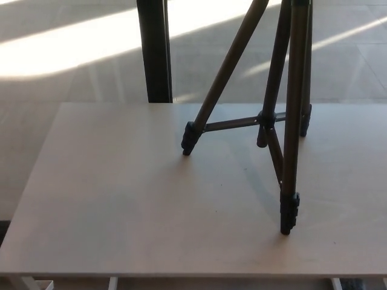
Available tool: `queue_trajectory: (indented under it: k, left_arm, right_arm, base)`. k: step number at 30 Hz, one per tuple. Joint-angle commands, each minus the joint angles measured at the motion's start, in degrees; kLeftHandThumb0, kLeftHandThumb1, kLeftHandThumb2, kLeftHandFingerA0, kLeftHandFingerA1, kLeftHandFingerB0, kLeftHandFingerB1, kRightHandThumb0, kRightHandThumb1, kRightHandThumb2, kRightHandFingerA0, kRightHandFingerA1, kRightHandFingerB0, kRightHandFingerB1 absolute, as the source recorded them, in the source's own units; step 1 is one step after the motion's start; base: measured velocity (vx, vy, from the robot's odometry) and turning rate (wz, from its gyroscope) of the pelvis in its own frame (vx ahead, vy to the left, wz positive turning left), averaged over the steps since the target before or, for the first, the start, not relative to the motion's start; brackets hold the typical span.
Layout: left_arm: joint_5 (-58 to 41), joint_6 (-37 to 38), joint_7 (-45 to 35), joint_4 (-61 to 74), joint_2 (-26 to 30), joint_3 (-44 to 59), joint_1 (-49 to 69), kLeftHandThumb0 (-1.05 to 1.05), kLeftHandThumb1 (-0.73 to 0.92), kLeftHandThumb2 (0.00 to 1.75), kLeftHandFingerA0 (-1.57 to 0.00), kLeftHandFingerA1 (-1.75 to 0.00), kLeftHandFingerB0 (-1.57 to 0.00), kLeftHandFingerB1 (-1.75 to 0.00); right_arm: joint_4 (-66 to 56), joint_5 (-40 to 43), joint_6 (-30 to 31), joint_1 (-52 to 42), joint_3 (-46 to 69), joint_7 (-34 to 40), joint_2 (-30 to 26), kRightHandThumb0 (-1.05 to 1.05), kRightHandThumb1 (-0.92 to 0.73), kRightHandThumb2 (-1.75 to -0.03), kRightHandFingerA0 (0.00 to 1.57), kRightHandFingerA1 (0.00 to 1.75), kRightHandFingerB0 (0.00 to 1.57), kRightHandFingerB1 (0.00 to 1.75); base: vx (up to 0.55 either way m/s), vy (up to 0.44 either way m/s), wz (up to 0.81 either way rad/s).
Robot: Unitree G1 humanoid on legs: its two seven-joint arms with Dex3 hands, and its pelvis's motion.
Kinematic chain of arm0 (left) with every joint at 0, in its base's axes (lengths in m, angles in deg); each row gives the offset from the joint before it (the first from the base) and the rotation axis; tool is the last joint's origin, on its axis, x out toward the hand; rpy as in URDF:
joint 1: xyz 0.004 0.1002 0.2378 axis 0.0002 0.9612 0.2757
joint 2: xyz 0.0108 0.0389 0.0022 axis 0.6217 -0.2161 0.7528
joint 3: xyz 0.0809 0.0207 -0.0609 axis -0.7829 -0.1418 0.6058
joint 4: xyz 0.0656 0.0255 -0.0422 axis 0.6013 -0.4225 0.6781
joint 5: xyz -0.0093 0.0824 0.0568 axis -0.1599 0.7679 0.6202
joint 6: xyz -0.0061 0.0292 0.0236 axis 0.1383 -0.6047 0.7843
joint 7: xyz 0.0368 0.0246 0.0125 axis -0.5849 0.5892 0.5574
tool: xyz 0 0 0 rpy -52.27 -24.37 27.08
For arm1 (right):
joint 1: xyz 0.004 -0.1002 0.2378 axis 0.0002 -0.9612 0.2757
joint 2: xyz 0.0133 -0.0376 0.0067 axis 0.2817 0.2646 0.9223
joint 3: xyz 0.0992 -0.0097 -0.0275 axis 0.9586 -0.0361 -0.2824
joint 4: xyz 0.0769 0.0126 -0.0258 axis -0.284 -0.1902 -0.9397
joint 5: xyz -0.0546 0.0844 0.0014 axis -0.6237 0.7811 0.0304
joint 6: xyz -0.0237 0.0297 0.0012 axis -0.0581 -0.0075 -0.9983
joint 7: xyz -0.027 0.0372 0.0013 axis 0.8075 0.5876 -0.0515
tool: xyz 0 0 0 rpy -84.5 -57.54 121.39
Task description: Use both hands of the robot to pick up the tripod lying in the middle of the desk and make it stand upright on the desk
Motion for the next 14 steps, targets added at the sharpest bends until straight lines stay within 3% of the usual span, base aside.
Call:
queue_trajectory:
  k: [1,2,3,4,5,6,7,8,9,10,12,13,14]
  left_arm:
    - [-37.68,-0.35,-12.91,-4.58,2.98,38.14,14.84,-0.13,0.52,1.23,-0.95,-1.72,-0.79,-1.44]
    - [-37.57,-0.38,-13.1,-4.38,2.62,38.05,14.97,-0.13,0.52,1.23,-0.95,-1.72,-0.79,-1.44]
    - [-36.72,4.91,-13.0,-13.39,2.91,39.3,15.9,-0.16,0.55,1.15,-0.99,-1.68,-0.81,-1.28]
    - [-35.4,8.73,-12.57,-19.79,3.5,39.44,15.78,-0.19,0.55,1.16,-1.24,-1.32,-0.87,-1.03]
    - [-34.7,11.32,-11.86,-29.1,4.95,40.18,14.58,-0.18,0.56,1.09,-1.04,-1.58,-0.84,-0.99]
    - [-33.78,10.38,-10.05,-42.39,7.69,40.67,12.59,-0.18,0.71,0.85,-1.02,-1.46,-0.77,-0.72]
    - [-33.51,9.89,-10.14,-46.8,8.28,40.77,12.0,-0.24,0.81,0.7,-1.01,-1.48,-0.7,-0.64]
    - [-33.13,9.63,-10.56,-49.02,8.35,40.49,12.01,-0.26,0.83,0.67,-0.93,-1.44,-0.63,-0.56]
    - [-32.61,9.36,-11.28,-50.6,7.98,40.05,12.49,-0.33,0.81,0.65,-1.05,-1.3,-0.59,-0.58]
    - [-32.3,8.45,-11.19,-48.75,6.67,39.74,13.62,-0.39,0.81,0.63,-1.0,-1.24,-0.55,-0.65]
    - [-31.72,7.85,-10.75,-46.42,5.51,39.42,14.54,-0.39,0.81,0.63,-1.0,-1.24,-0.55,-0.65]
    - [-31.06,3.03,-9.95,-35.27,0.87,38.34,18.32,-0.37,0.79,0.64,-0.86,-1.27,-0.47,-0.71]
    - [-31.06,3.03,-9.95,-35.27,0.87,38.34,18.32,-0.37,0.79,0.64,-0.86,-1.27,-0.47,-0.71]
  right_arm:
    - [24.97,8.81,-24.55,-9.85,35.84,15.42,1.8,-0.56,-0.64,-0.59,0.36,1.21,0.34,0.45]
    - [25.33,8.86,-24.69,-10.22,36.24,15.19,1.44,-0.56,-0.64,-0.59,0.36,1.21,0.34,0.45]
    - [28.64,8.5,-27.26,-9.83,36.62,18.81,1.95,-0.54,-0.46,-0.84,0.65,1.12,0.34,0.57]
    - [31.01,8.1,-29.21,-10.13,36.31,20.07,1.99,-0.41,-0.63,-0.58,0.41,1.01,0.38,0.49]
    - [34.73,8.03,-32.62,-9.91,36.08,22.04,1.99,-0.35,-0.64,-0.58,0.45,0.93,0.38,0.51]
    - [35.32,7.61,-32.71,-8.64,36.21,25.6,3.26,-0.35,-0.65,-0.59,0.46,0.99,0.37,0.54]
    - [36.57,7.04,-34.3,-8.23,35.72,27.3,3.55,-0.34,-0.64,-0.59,0.6,1.35,0.4,0.56]
    - [37.43,6.78,-35.11,-7.83,35.56,28.57,3.78,-0.36,-0.62,-0.58,0.63,1.43,0.4,0.57]
    - [38.06,6.62,-34.75,-7.05,35.7,30.35,4.06,-0.36,-0.63,-0.59,0.58,1.32,0.39,0.56]
    - [38.25,6.46,-33.38,-6.39,35.79,31.8,4.25,-0.38,-0.64,-0.59,0.4,1.28,0.36,0.57]
    - [39.08,6.47,-33.17,-6.23,36.01,32.34,4.12,-0.38,-0.64,-0.59,0.4,1.28,0.36,0.57]
    - [39.54,7.39,-30.79,-5.33,36.44,31.88,3.91,-0.41,-0.73,-0.58,0.14,0.9,0.25,0.55]
    - [39.54,7.39,-30.79,-5.33,36.44,31.88,3.91,-0.41,-0.73,-0.58,0.14,0.9,0.25,0.55]
  base:
    - [0.0,0.0,0.0]
    - [0.0,0.0,0.0]
    - [0.0,0.0,0.0]
    - [0.0,0.0,0.0]
    - [0.0,0.0,0.0]
    - [0.0,0.0,0.0]
    - [0.0,0.0,0.0]
    - [0.0,0.0,0.0]
    - [0.0,0.0,0.0]
    - [0.0,0.0,0.0]
    - [0.0,0.0,0.0]
    - [0.0,0.0,0.0]
    - [0.0,0.0,0.0]
